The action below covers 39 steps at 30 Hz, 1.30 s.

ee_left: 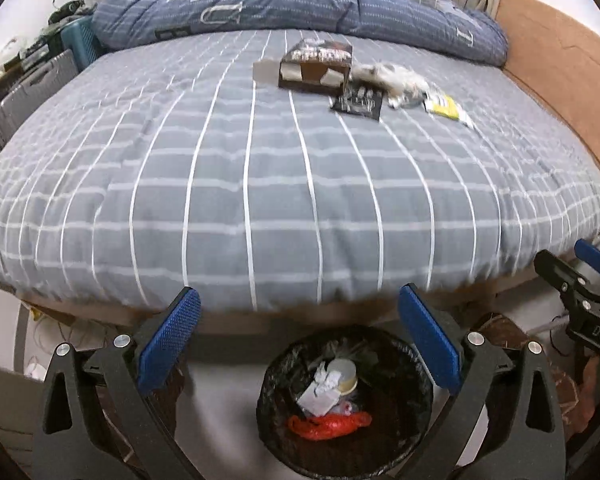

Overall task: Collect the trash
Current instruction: 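Raise both empty tools back over the bed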

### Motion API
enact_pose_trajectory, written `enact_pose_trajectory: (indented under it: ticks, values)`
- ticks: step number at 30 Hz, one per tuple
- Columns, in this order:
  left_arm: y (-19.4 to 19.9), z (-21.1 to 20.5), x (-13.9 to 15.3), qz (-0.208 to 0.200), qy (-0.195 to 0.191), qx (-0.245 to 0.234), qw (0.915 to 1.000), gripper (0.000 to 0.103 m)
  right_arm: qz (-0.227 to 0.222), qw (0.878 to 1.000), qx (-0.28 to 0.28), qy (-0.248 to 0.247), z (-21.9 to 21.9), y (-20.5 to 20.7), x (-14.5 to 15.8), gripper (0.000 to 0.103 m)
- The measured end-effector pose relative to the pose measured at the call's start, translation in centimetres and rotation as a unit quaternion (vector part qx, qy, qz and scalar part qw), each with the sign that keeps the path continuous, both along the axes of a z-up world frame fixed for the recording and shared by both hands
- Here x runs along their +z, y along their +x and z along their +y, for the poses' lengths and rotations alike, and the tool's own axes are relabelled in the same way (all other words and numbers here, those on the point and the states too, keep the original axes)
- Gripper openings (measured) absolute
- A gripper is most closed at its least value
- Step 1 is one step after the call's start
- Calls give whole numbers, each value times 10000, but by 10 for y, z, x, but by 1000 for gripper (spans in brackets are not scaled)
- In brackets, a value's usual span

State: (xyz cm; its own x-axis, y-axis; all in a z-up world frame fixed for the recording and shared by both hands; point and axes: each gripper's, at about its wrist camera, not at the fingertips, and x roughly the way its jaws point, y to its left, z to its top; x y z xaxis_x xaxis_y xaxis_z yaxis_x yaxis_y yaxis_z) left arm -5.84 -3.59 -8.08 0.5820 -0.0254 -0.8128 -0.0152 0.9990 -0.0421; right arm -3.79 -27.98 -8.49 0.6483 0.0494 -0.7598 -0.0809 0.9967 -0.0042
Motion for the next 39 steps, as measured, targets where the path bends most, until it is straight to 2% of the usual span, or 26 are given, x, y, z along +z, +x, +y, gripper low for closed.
enact_pose_trajectory:
  ticks: [10, 15, 24, 28, 32, 39]
  values:
    - [65, 9, 29, -350, 67, -22, 9994, 97, -197, 9998, -49, -23, 1, 48, 14, 95]
    - [101, 16, 33, -408, -91, 96, 9991, 97, -242, 9997, -51, -14, 0, 81, 18, 95]
    - [169, 9, 43, -544, -105, -113, 9984, 97, -359, 9990, -275, -5, -11, 149, 13, 95]
    - [198, 3, 38, -554, -38, -118, 9984, 97, -379, 9987, -343, 78, -13, 175, 9, 93]
    - [227, 1, 29, -475, -198, -128, 9986, 97, -376, 9986, -358, 30, -12, 198, 2, 90]
    - [266, -8, 14, -361, 33, -251, 9990, 97, -345, 9986, -385, 105, -18, 234, -3, 83]
